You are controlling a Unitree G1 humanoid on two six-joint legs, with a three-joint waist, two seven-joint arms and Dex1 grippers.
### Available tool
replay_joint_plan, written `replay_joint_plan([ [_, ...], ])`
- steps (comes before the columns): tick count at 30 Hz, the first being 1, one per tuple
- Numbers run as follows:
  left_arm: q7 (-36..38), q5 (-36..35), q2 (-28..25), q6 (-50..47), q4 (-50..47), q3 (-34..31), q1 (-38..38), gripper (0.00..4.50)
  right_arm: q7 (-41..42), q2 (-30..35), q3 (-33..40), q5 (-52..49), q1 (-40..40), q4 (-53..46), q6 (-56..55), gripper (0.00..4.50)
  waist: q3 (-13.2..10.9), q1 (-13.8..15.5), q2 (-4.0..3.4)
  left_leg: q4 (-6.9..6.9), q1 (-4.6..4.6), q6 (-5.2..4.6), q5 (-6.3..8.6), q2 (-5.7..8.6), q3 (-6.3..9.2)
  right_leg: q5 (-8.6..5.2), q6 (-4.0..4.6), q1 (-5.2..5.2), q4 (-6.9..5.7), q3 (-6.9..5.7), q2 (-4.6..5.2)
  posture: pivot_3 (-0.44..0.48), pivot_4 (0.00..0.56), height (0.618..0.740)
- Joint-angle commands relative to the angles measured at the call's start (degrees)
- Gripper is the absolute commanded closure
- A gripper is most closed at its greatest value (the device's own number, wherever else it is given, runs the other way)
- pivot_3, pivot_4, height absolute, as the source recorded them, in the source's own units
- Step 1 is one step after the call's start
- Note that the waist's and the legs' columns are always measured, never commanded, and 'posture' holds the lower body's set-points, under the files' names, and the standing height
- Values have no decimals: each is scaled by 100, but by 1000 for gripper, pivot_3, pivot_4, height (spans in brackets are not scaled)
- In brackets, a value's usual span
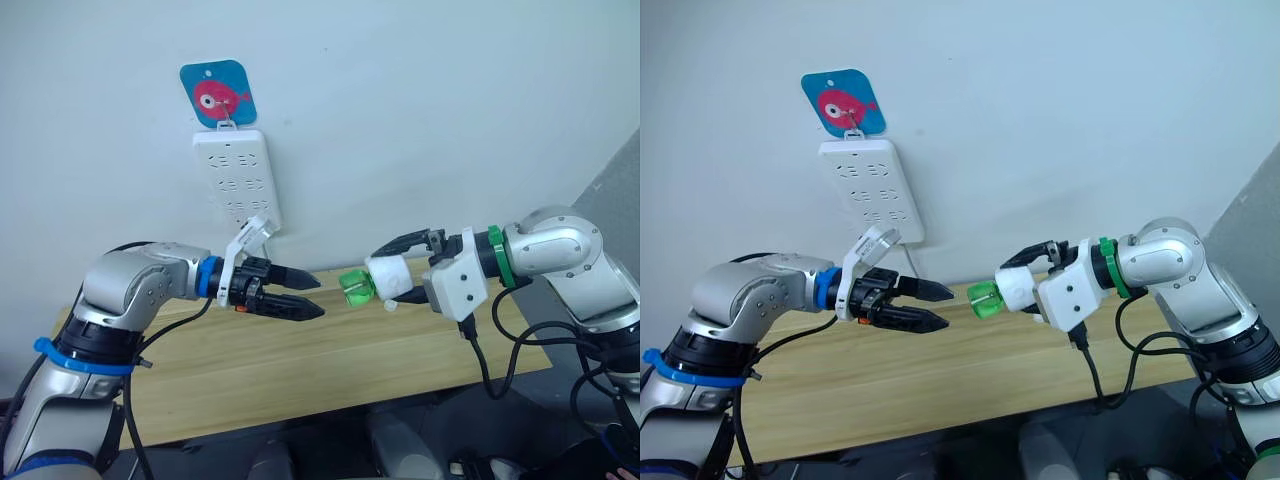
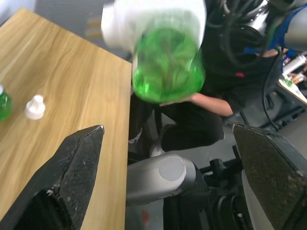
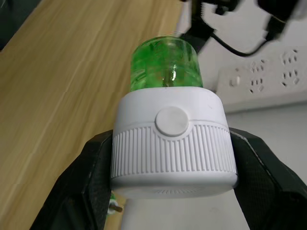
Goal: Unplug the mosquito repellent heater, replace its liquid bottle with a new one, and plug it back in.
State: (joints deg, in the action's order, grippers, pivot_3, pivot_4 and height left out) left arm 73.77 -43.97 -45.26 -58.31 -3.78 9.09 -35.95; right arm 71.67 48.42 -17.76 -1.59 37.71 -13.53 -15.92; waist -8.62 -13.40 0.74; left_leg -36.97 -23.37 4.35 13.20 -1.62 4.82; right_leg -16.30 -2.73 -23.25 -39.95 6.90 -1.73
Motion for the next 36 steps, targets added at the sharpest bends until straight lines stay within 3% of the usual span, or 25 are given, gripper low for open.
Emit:
replay_joint_plan([
  [1,117,189,118,107,-23,231,-326,0,272,27,10,-129,214,-10,-385,1503,0,-43,0,0,0,0,0,0,2,1,2,0,0,-2,0,-277,80,740],
  [9,112,239,479,-44,-156,485,-537,0,476,-193,-143,-137,385,40,-364,1503,1,-225,-1,1,3,0,0,-1,9,-2,11,1,-8,-4,0,-275,81,740],
  [24,-45,290,917,-573,35,715,-734,0,553,-465,-239,-68,441,71,-470,1503,1,-242,-1,-1,3,0,0,1,15,-2,12,4,-9,-8,2,-283,81,740],
  [28,24,332,886,-662,42,788,-752,853,547,-508,-261,-63,473,42,-453,1503,1,-242,-1,-1,3,1,-1,1,16,-2,12,4,-9,-9,2,-283,81,740],
  [32,24,349,904,-680,37,827,-738,2114,538,-538,-284,-68,496,40,-460,1503,1,-244,-1,-2,3,1,-1,2,18,-2,12,6,-9,-11,3,-283,81,740],
  [36,29,332,910,-694,10,850,-712,2200,546,-551,-298,-73,503,40,-475,1503,1,-244,-1,-2,4,1,-1,1,18,-2,12,6,-9,-12,3,-283,81,740],
])
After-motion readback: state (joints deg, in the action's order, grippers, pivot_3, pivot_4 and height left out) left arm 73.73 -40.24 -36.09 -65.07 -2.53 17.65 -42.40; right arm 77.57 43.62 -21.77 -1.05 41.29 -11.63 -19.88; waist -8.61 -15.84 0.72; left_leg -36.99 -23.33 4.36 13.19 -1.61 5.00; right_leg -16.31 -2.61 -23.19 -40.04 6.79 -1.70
